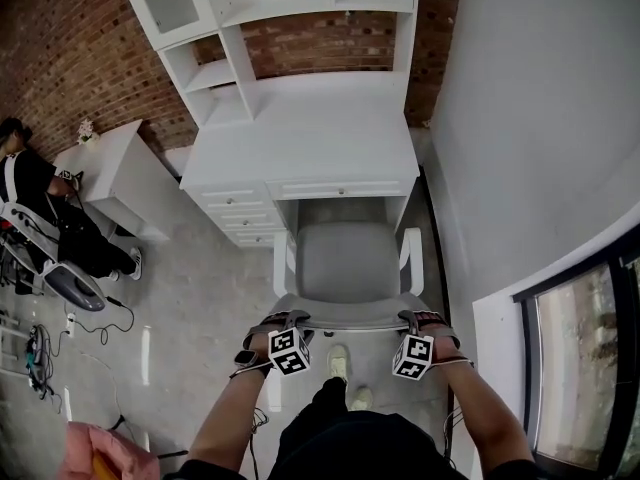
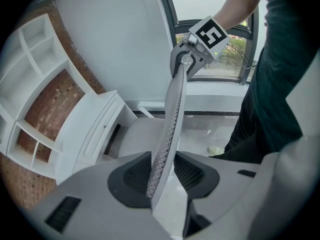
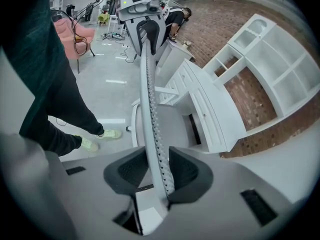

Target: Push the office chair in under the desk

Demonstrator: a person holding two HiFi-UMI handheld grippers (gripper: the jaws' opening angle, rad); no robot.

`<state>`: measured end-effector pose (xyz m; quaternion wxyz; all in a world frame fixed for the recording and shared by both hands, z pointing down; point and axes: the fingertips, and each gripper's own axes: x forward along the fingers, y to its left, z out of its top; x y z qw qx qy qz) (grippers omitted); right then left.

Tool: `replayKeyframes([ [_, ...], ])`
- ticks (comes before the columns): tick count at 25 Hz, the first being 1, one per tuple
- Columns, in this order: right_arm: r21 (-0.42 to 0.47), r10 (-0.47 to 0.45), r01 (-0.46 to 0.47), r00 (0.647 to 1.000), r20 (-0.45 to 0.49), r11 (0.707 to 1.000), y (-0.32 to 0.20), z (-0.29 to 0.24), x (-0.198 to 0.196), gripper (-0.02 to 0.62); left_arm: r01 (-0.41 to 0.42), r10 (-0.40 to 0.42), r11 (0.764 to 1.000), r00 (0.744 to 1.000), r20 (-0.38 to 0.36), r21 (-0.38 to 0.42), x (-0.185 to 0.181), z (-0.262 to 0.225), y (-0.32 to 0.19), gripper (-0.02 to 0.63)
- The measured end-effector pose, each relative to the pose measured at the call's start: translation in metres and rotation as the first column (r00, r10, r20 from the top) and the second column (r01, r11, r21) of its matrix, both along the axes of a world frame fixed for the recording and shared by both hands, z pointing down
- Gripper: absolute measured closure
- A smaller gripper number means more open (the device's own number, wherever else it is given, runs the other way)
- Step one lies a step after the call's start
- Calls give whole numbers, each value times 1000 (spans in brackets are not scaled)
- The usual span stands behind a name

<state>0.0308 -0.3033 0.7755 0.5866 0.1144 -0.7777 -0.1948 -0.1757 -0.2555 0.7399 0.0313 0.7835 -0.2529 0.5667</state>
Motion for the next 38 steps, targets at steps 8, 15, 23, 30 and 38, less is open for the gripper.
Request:
replayKeyframes([
  [8, 10, 19, -19, 1000, -3, 1000, -61, 1, -12, 473, 3, -3, 1000, 1000, -9, -18, -11, -1, -56, 472],
  [15, 24, 36, -36, 999, 1, 999, -104, 1, -22, 469, -1, 1, 1000, 1000, -5, -13, -21, 1, -98, 471],
  [23, 23, 47, -47, 999, 4, 999, -129, -1, -30, 465, -17, 17, 1000, 1000, -11, -8, -30, 0, -124, 471],
  [30, 29, 58, -59, 998, 3, 998, -144, -1, -35, 463, -20, 19, 1000, 1000, -13, -7, -34, 0, -139, 471],
  [38, 31, 53, -53, 999, 6, 998, -151, 1, -43, 462, -27, 27, 1000, 1000, -13, -12, -42, 1, -149, 469],
])
